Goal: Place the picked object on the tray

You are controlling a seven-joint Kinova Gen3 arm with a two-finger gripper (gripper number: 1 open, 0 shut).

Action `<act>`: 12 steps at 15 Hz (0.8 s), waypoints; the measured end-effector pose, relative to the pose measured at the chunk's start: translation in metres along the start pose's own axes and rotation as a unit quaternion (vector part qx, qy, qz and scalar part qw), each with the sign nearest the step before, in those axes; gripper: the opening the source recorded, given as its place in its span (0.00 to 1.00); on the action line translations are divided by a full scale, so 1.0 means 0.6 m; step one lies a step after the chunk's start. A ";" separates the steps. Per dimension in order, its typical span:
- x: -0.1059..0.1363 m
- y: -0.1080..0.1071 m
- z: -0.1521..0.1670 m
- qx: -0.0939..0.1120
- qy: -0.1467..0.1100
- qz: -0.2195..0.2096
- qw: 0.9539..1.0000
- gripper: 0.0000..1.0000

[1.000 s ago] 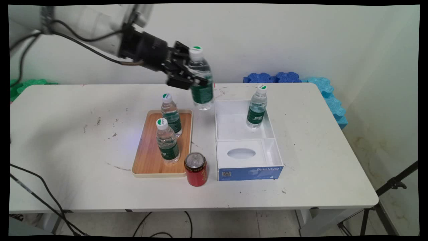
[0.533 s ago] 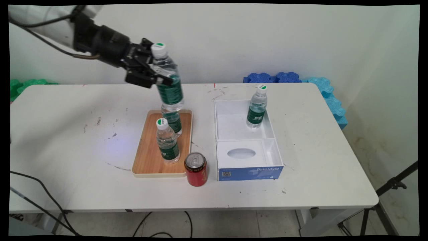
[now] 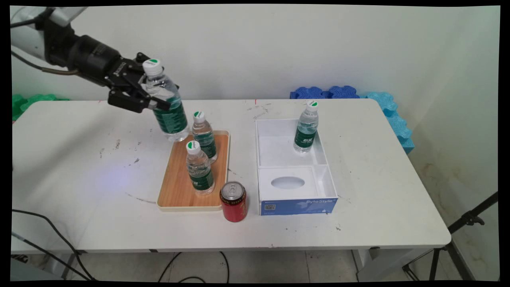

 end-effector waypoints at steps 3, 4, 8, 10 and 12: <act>-0.023 0.006 -0.009 -0.002 -0.005 -0.005 1.000 0.00; -0.034 0.009 -0.008 -0.002 -0.009 -0.007 1.000 0.00; -0.071 0.016 0.004 0.002 -0.018 -0.009 1.000 0.00; -0.087 0.019 0.013 0.002 -0.022 -0.009 1.000 0.00; -0.104 0.021 0.022 0.003 -0.025 -0.009 1.000 0.00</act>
